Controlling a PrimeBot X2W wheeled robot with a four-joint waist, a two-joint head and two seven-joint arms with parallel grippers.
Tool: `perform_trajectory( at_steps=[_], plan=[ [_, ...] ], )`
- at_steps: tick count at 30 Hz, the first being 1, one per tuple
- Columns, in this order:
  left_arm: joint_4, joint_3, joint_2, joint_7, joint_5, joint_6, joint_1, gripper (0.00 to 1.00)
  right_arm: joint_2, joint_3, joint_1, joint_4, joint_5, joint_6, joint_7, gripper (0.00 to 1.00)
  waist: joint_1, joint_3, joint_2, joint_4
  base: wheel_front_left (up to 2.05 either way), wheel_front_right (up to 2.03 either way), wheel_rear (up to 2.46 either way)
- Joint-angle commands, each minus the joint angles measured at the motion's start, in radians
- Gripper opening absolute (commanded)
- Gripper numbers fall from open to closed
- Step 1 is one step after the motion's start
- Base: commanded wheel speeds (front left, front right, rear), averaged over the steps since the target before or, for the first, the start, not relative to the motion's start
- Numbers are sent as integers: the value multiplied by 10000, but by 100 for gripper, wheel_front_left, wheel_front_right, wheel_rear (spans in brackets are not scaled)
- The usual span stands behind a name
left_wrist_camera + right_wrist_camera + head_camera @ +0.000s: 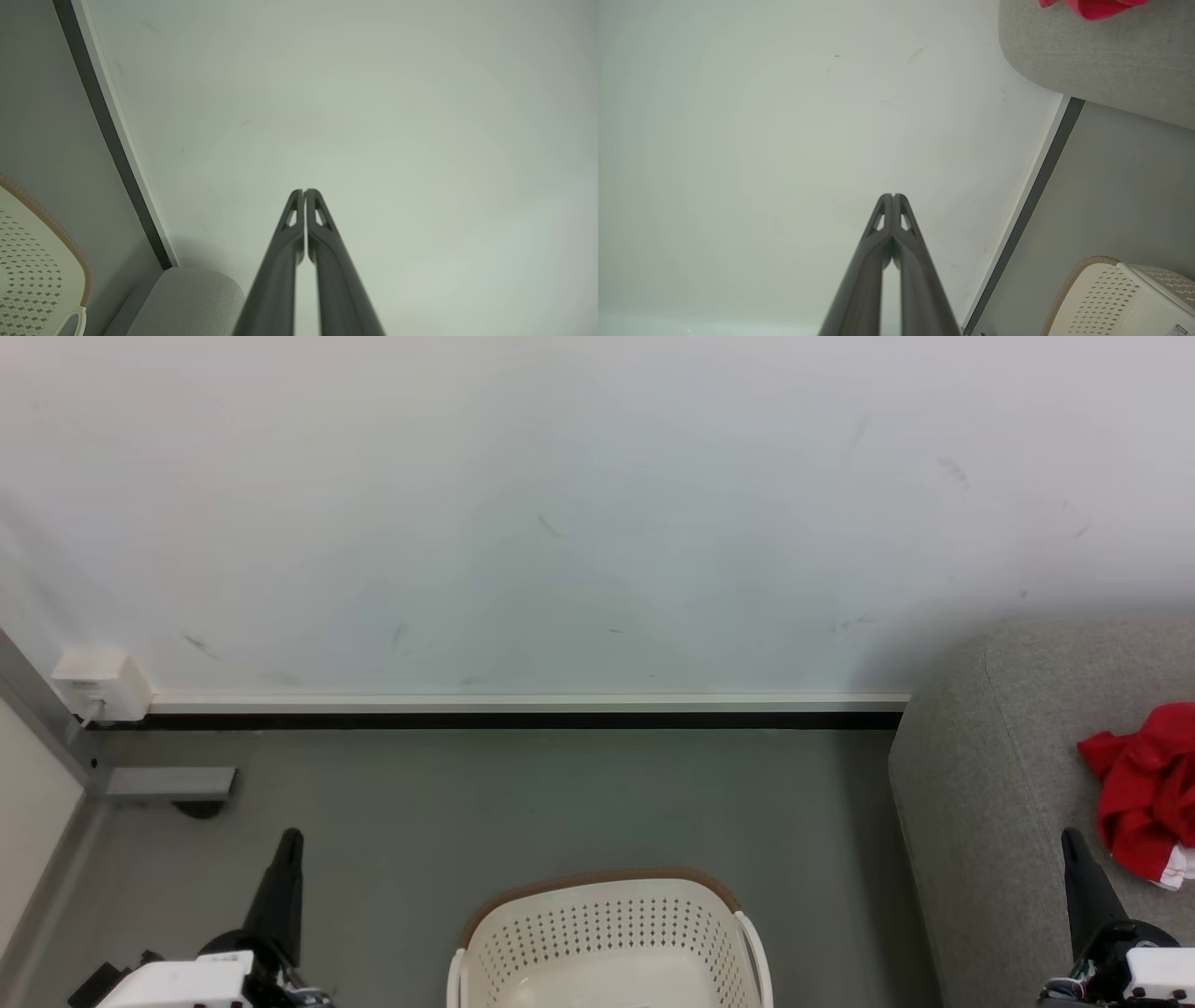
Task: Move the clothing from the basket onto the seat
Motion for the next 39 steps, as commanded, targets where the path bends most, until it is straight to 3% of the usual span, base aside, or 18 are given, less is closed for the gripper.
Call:
perform_trajectory(
  at_steps=[1, 39],
  plan=[
    [-20, 11, 66, 59, -111, -52, -78, 0, 3, -41, -67, -49, 40, -21, 42, 0, -1, -1, -1, -1, 0, 0, 0],
    [-20, 12, 65, 59, -111, -52, -75, 0, -1, -40, -63, -47, 39, -21, 43, 0, -1, -1, -1, -1, 0, 0, 0]
  ],
)
